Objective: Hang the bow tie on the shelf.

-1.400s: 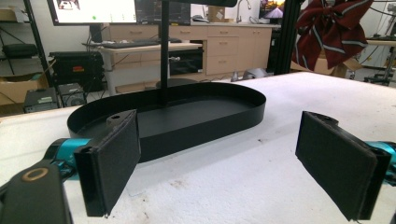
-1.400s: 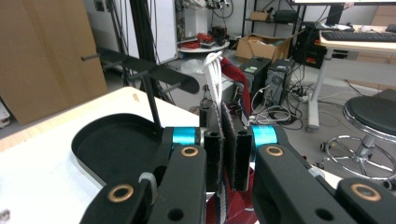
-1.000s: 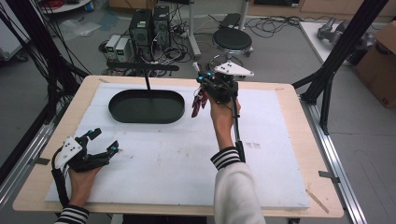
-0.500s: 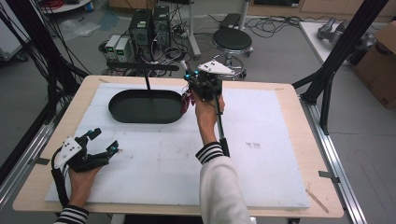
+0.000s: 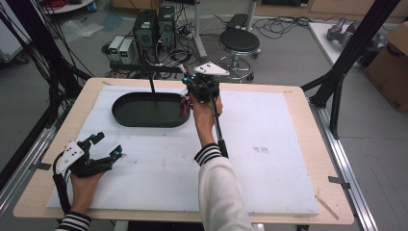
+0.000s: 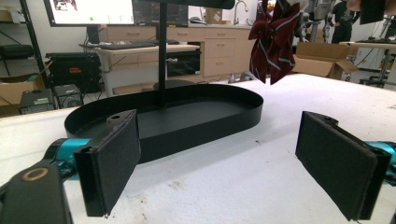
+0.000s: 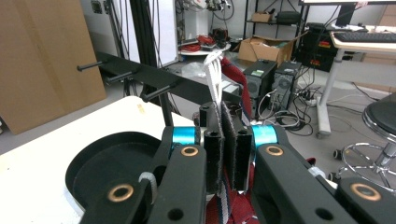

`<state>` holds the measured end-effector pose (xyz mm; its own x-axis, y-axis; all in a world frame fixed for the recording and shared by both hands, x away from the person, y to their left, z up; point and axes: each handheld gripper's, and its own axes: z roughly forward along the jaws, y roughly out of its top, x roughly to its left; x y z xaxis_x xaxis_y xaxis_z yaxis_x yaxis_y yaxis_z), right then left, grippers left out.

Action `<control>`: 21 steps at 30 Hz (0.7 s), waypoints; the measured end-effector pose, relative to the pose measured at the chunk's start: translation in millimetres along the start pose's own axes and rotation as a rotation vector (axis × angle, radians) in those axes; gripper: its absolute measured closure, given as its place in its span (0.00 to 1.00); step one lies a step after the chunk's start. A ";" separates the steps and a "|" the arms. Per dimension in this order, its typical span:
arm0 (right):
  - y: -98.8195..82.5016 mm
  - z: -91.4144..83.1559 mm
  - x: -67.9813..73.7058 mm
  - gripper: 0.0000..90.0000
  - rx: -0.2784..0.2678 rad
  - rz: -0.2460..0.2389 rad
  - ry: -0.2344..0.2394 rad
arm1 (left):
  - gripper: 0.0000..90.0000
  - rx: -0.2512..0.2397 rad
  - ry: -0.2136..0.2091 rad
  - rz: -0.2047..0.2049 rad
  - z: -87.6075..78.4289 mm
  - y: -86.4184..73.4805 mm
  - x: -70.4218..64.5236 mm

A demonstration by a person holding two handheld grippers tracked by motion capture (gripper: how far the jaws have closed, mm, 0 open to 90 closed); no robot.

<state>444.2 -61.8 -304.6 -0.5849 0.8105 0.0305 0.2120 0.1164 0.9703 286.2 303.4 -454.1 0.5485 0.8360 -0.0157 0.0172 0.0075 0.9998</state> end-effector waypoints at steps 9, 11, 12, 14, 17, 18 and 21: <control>-4.4 17.5 8.5 0.97 0.025 -0.014 0.008 | 0.16 0.002 -0.003 0.001 -0.4 0.1 0.4; -5.4 20.6 9.3 0.97 0.027 -0.012 0.008 | 0.16 0.002 -0.003 0.001 -0.4 0.1 0.5; -6.1 22.4 9.4 0.97 0.028 -0.008 0.015 | 0.16 0.001 -0.004 0.001 -0.4 0.1 0.3; -7.2 26.2 9.9 0.97 0.035 -0.005 0.016 | 0.16 0.002 -0.005 0.002 -0.4 0.1 0.2; -8.4 29.4 10.8 0.97 0.038 -0.006 0.020 | 0.16 0.001 -0.005 0.001 -0.3 0.0 0.4; -8.9 30.5 11.4 0.97 0.043 -0.007 0.020 | 0.16 0.002 -0.006 0.001 -0.4 0.1 0.5; -10.3 33.1 12.4 0.97 0.048 -0.009 0.019 | 0.16 0.003 -0.007 0.003 -0.5 0.1 0.7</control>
<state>460.7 -34.0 -322.1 -0.6019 0.7981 0.0273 0.2438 0.1511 0.9580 286.2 304.2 -454.0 0.5540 0.8324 -0.0126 0.0181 0.0031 0.9998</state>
